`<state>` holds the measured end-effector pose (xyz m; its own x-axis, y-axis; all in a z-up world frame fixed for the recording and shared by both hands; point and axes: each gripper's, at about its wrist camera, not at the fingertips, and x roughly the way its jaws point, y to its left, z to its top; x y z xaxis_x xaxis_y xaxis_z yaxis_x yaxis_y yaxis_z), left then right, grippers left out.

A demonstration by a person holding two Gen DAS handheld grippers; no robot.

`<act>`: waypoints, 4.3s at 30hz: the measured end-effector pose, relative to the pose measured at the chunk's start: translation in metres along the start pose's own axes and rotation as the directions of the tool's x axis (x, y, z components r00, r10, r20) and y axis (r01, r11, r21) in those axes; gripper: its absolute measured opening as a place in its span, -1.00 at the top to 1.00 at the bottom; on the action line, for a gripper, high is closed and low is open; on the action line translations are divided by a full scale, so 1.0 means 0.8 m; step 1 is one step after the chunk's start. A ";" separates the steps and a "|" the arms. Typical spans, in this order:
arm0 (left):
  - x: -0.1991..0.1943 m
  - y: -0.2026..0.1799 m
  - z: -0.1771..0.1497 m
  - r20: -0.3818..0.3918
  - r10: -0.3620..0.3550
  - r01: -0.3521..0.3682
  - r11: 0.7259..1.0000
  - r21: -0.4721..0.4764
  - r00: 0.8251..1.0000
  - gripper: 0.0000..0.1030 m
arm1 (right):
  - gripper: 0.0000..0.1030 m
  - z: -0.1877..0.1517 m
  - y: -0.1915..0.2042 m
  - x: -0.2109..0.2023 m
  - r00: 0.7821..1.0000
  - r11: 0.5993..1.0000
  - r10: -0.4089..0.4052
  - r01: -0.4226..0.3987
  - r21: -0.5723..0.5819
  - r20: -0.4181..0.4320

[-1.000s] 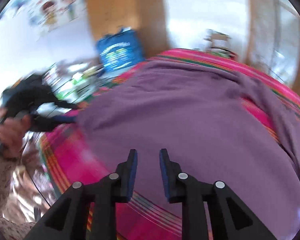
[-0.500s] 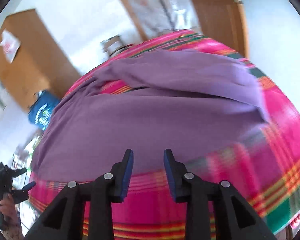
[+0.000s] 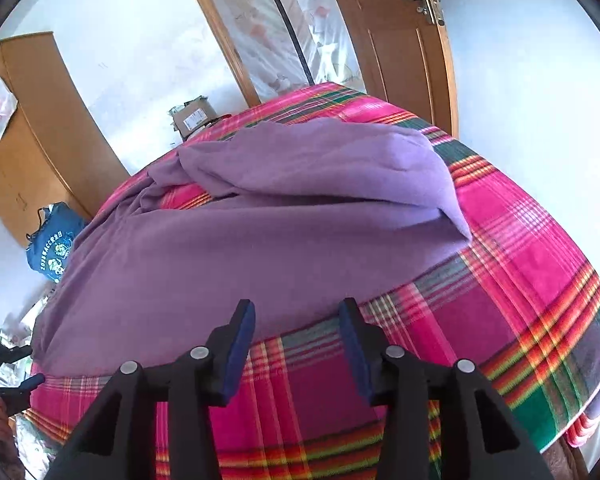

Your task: Fold clothes

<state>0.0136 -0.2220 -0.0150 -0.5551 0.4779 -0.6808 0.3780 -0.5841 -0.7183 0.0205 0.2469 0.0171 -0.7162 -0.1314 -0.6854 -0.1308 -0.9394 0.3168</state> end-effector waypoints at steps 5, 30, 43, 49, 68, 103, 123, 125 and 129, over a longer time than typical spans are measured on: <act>-0.006 0.007 0.005 0.002 -0.032 0.032 0.999 -0.013 0.999 -0.05 | 0.06 0.011 0.006 0.017 1.000 1.000 -0.001 0.001 0.005 0.013; -0.007 0.021 0.024 0.094 -0.082 0.098 0.980 -0.174 0.992 0.88 | 0.93 0.022 0.005 0.004 0.998 1.000 -0.006 0.004 0.029 0.068; -0.010 0.019 0.017 0.076 -0.053 0.062 0.990 -0.128 0.996 0.82 | 0.93 0.012 0.001 -0.022 0.998 0.998 0.037 -0.040 0.054 0.053; -0.004 0.015 0.013 0.051 -0.027 0.031 0.996 -0.085 0.998 0.44 | 0.92 0.007 -0.003 -0.012 1.000 0.999 0.013 -0.015 0.043 0.028; 0.011 -0.012 0.024 0.071 -0.062 0.066 0.995 -0.070 0.996 -0.37 | 0.10 0.006 0.011 0.015 0.999 0.999 0.038 -0.038 0.000 0.003; 0.010 -0.015 0.023 0.040 0.021 -0.021 1.000 0.006 0.999 0.23 | 0.34 0.020 0.012 0.037 0.942 0.943 -0.332 0.333 -0.013 0.051; -0.016 0.016 0.018 0.056 0.000 0.006 0.995 -0.105 0.998 0.91 | 0.84 0.017 0.008 -0.021 0.980 0.986 -0.161 0.164 -0.018 0.115; -0.022 0.018 0.016 0.065 -0.006 0.013 0.994 -0.105 0.998 0.91 | 0.84 0.017 0.009 -0.031 0.982 0.989 -0.145 0.148 -0.017 0.125; -0.028 0.020 0.014 0.069 -0.014 0.021 0.995 -0.099 0.998 0.92 | 0.85 0.020 0.010 -0.045 0.981 0.991 -0.131 0.135 -0.020 0.142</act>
<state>0.0236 -0.2495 -0.0100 -0.6101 0.4394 -0.6593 0.4381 -0.5063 -0.7428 0.0346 0.2493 0.0547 -0.7829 0.0394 -0.6209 -0.2128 -0.9548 0.2078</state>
